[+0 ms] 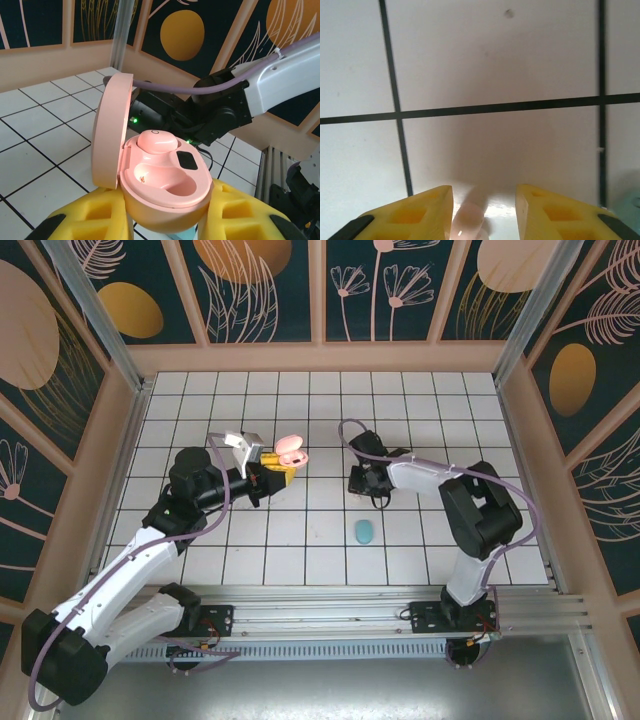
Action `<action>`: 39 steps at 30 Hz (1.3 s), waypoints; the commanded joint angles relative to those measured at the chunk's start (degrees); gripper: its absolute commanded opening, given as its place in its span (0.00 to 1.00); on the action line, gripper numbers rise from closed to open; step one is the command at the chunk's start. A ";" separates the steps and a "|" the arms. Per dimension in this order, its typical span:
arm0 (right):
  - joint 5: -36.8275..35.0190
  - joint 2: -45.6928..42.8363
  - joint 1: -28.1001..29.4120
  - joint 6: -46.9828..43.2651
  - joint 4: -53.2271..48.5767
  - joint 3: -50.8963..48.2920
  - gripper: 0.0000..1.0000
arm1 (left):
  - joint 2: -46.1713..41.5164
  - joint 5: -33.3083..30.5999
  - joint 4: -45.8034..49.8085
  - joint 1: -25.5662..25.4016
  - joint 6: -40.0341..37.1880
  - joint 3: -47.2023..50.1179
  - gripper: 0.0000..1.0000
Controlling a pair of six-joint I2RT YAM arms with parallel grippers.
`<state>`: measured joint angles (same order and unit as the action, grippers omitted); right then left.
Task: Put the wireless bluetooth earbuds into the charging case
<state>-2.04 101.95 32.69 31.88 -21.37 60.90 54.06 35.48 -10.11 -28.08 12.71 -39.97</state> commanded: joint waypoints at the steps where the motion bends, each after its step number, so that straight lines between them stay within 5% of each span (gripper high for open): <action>1: -3.06 -3.60 -0.35 -0.59 -3.58 -1.10 0.38 | -0.36 0.56 -2.36 0.13 -0.76 -0.72 0.00; 15: 0.15 -7.04 -0.26 -0.87 -3.99 -0.86 0.33 | -0.19 0.91 -2.81 0.13 -0.52 -0.10 0.00; 39: -11.62 13.42 9.14 -0.64 -25.94 22.82 0.26 | -0.23 0.09 -1.69 0.13 -2.16 0.85 0.00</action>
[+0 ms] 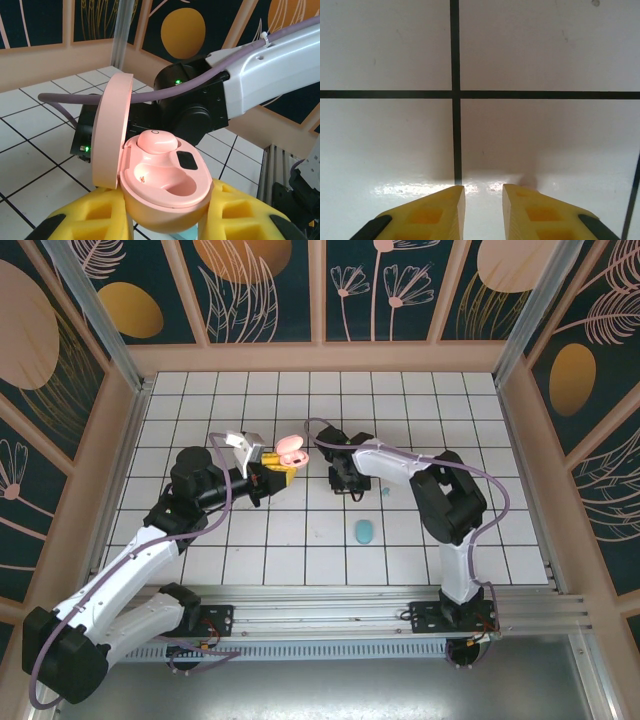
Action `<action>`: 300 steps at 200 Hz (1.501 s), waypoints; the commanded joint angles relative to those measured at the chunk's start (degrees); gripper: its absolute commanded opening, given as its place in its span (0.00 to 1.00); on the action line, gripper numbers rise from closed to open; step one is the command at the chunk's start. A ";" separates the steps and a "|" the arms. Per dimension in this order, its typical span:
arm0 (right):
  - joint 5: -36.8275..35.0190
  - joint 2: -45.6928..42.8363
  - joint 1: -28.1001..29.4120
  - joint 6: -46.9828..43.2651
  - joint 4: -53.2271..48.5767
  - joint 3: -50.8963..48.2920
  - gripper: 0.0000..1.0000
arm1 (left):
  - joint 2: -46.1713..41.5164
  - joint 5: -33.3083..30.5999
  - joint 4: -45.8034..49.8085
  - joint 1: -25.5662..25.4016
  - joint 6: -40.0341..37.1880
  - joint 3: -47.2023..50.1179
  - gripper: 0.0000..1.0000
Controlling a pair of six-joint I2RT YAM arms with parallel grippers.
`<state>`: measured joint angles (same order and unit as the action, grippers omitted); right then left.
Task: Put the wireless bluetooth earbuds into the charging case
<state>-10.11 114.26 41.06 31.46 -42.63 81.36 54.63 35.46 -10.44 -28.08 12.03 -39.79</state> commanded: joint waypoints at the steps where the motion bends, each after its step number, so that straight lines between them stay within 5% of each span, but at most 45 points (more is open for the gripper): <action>1: -3.86 1.19 0.81 -0.10 -4.89 2.39 0.26 | -0.80 0.15 -1.40 0.13 -1.49 0.71 0.00; 300: 0.96 -6.44 -1.60 4.21 0.07 -6.18 0.31 | -0.04 0.35 -1.06 0.17 -2.05 -0.21 0.00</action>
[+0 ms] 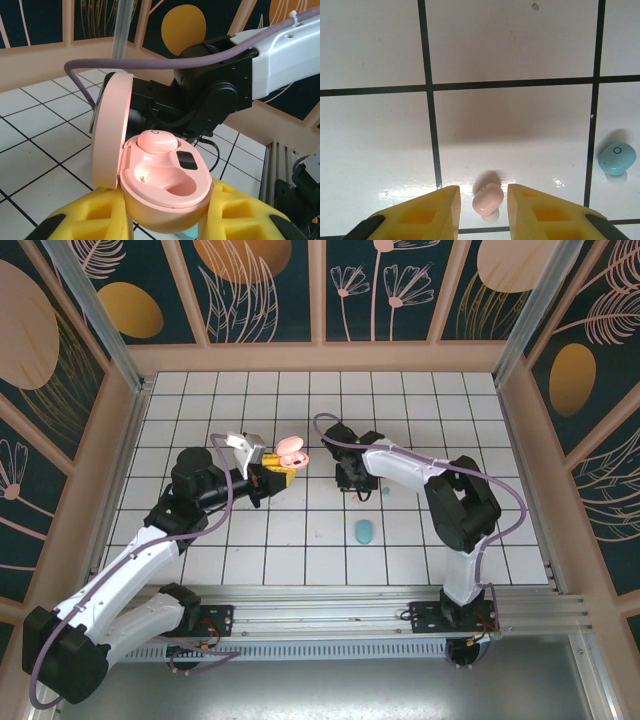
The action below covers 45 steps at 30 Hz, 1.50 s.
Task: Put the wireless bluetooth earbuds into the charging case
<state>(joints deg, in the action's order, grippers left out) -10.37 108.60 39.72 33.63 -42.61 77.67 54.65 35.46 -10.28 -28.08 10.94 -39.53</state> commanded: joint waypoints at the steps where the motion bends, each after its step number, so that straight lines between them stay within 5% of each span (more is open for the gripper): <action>1: 1.18 -0.72 -0.26 2.05 0.10 -2.59 0.31 | -0.07 0.33 -1.22 0.15 -0.98 -0.47 0.00; 31: 5.76 1.88 -0.71 1.35 2.80 -6.08 0.20 | -0.77 -0.05 -0.57 0.10 -1.01 -0.61 0.00; 45: 9.23 -17.79 -4.27 1.92 8.81 -9.38 0.11 | 2.01 0.37 -3.95 0.11 -0.40 -1.70 0.00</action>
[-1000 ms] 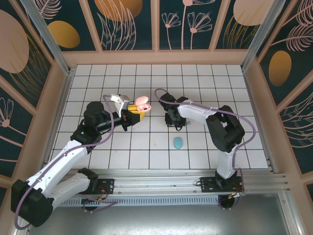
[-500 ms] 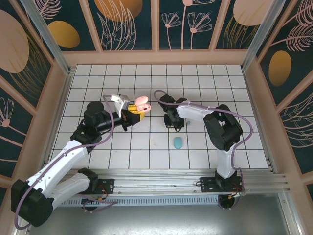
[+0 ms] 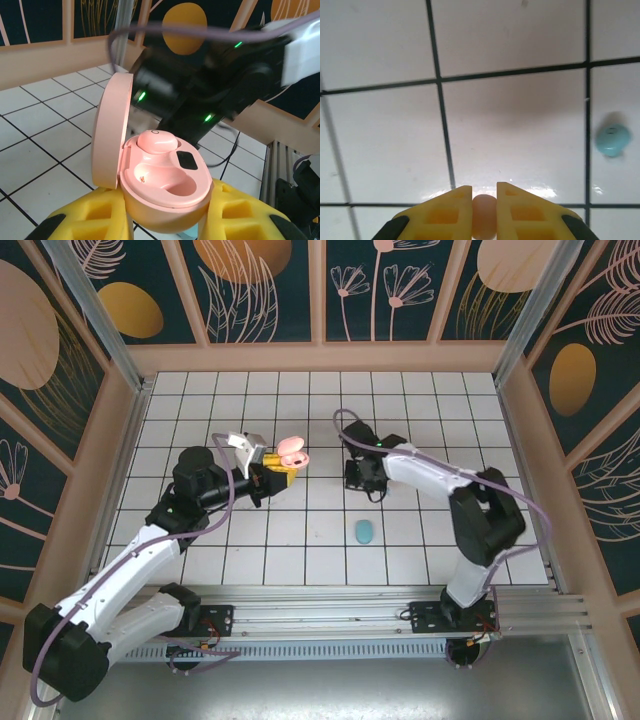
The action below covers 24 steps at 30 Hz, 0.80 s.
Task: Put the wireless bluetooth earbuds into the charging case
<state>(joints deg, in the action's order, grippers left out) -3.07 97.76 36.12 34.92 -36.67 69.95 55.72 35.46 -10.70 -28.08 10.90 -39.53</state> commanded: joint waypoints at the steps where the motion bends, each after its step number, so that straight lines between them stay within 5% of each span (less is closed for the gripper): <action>1: 1.96 -9.46 -0.68 0.99 3.55 -2.28 0.10 | 1.43 0.49 -3.74 0.13 -0.35 -2.04 0.00; 13: 6.26 -29.51 3.24 3.65 7.71 -2.76 0.07 | 5.00 0.15 -9.45 0.13 0.77 -2.05 0.00; 24: 9.03 -33.18 11.80 4.96 15.64 0.21 0.05 | 4.60 -0.45 -14.46 0.13 0.18 0.40 0.00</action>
<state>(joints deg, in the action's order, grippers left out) 3.68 64.82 46.35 38.74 -26.35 67.96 60.82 35.42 -20.88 -28.08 11.00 -40.03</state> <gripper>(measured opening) 0.098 0.242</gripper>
